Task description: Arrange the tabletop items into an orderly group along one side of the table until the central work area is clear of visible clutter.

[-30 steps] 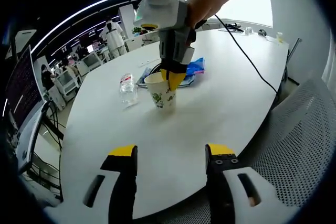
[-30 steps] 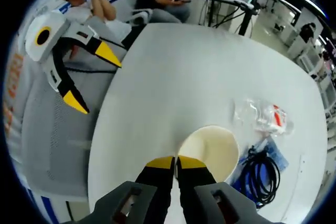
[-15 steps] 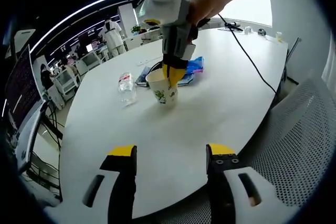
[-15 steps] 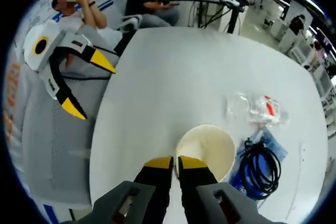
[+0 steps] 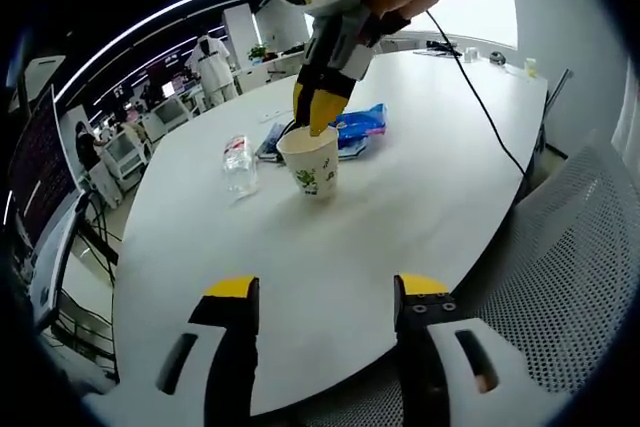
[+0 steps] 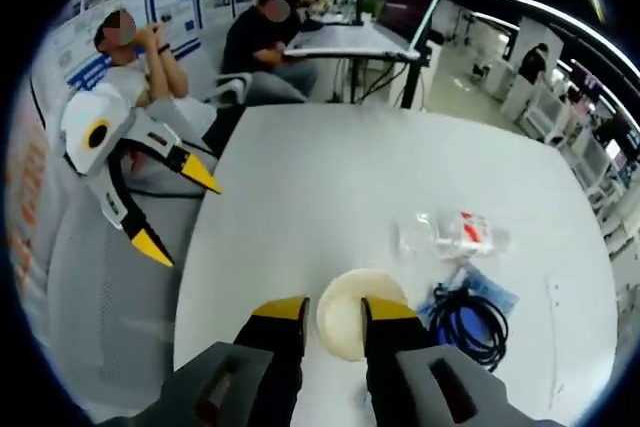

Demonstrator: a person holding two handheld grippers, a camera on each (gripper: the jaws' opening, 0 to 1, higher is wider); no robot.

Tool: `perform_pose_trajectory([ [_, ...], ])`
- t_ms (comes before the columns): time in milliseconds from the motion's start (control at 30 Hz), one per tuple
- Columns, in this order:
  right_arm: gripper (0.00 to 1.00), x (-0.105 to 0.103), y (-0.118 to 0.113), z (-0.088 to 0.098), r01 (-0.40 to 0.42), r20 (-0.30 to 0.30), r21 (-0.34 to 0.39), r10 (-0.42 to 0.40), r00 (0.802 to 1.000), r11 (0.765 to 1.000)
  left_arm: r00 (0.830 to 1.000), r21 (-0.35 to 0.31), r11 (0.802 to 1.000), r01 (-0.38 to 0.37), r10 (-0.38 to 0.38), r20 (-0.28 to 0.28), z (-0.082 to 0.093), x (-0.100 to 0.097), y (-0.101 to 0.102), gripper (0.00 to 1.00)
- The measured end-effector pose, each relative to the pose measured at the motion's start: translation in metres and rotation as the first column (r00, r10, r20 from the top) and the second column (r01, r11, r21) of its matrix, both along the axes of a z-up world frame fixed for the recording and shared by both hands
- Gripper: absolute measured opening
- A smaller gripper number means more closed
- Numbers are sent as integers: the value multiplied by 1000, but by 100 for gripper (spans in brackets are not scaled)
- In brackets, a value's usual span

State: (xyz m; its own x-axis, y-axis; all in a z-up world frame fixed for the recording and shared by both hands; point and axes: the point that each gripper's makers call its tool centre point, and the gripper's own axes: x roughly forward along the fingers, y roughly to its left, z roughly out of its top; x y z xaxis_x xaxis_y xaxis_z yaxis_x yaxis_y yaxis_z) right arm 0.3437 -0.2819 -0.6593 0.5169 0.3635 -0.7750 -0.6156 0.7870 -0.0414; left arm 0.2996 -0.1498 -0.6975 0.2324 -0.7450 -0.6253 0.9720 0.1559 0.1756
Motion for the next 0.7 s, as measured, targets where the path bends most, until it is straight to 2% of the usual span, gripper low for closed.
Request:
perform_pose_trajectory([
  [133, 21, -4, -6, 15, 82, 55, 60, -85, 995, 995, 1000, 3, 1000, -1, 1, -1, -1, 0, 1, 54],
  [200, 21, -7, -12, 22, 156, 77, 103, -164, 983, 982, 1000, 5, 1000, -1, 1, -1, -1, 0, 1, 54],
  [300, 23, -15, -16, 28, 200, 95, 133, -213, 972, 971, 1000, 8, 1000, -1, 1, -3, -2, 0, 1, 54],
  [467, 33, -33, -29, 34, 336, 88, 222, -362, 928, 915, 1000, 15, 1000, 4, -4, -6, -3, -1, 2, 55],
  [600, 37, -51, -33, 38, 416, 85, 312, -461, 883, 854, 1000, 21, 1000, 5, -5, -8, -4, -1, 2, 55],
  [667, 38, -63, -35, 36, 456, 82, 324, -505, 860, 829, 1000, 21, 1000, 4, -4, -11, -4, -1, 2, 56],
  [700, 39, -69, -36, 35, 484, 89, 340, -540, 837, 806, 1000, 19, 1000, 4, -4, -12, -3, -1, 2, 56],
])
